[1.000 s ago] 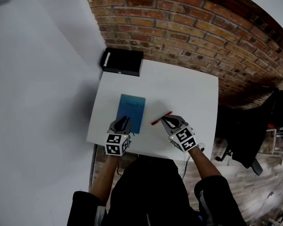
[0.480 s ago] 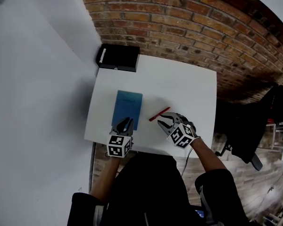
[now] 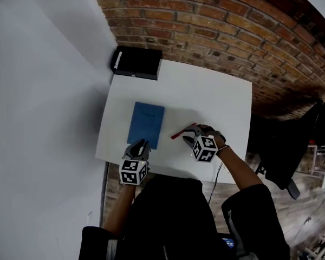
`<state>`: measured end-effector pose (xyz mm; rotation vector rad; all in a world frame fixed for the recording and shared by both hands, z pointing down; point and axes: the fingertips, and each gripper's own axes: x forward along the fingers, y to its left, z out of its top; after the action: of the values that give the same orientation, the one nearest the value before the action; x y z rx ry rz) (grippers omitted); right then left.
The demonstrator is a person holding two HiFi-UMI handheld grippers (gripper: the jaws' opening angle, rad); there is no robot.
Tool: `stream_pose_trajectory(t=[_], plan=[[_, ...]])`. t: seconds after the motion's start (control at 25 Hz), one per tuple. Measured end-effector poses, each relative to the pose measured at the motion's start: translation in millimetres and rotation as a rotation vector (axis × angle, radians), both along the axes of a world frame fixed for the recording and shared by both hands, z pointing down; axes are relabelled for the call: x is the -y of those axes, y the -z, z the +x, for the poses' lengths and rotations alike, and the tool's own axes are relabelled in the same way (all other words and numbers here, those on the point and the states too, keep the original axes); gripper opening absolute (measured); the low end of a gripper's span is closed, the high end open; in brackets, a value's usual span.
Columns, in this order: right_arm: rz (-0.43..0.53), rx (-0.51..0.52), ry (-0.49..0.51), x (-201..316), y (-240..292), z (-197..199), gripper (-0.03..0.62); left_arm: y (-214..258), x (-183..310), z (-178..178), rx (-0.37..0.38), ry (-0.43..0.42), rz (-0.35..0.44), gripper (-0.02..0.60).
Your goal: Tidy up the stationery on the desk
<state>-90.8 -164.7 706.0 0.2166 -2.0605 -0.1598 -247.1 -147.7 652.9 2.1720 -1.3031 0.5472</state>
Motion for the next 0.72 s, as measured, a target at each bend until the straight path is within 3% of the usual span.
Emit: stream_pose_trajectory(t=[0.2, 0.72], plan=[[-0.017, -0.04, 0.062, 6.1, -15.3, -0.4, 0.098, -3.5, -3.3, -6.2, 0.004, 0.026, -0.018, 0.072], [-0.063, -0.102, 0.111, 13.7, -43.5, -0.5, 0.097, -14.6, -15.7, -23.4, 0.009, 0.08, -0.06, 0.072]])
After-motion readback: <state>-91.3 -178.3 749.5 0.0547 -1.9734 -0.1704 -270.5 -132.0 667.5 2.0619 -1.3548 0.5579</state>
